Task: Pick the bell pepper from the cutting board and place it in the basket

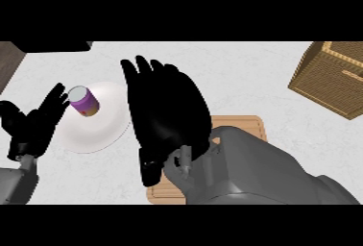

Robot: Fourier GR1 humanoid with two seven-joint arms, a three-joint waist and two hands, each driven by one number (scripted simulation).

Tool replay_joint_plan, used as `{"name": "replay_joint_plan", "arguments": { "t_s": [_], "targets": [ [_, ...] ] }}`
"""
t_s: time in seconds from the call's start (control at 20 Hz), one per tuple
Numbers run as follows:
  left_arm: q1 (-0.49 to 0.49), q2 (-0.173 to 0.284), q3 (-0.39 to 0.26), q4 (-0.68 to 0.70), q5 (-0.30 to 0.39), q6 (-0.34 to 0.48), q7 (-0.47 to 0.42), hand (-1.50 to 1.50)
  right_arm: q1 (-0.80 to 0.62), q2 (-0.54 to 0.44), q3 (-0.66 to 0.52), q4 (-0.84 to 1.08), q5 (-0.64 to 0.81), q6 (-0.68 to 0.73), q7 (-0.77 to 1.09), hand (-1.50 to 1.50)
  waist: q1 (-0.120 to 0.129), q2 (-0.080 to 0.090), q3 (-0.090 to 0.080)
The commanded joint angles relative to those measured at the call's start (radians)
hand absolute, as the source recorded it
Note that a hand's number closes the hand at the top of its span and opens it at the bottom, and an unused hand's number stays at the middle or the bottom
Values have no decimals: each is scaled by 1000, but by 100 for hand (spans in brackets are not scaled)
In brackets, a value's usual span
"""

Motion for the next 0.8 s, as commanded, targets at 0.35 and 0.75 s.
{"name": "replay_joint_plan", "arguments": {
  "t_s": [0.35,0.75],
  "targets": [
    [6,-50,-11,-1,-28,3,-22,0,384,-96,181,-317,204,-46,137,-150,13,11,1],
    [3,-15,38,-15,-12,-65,-5,0,621,-92,242,-209,477,-243,-146,-150,35,19,1]
  ]
}}
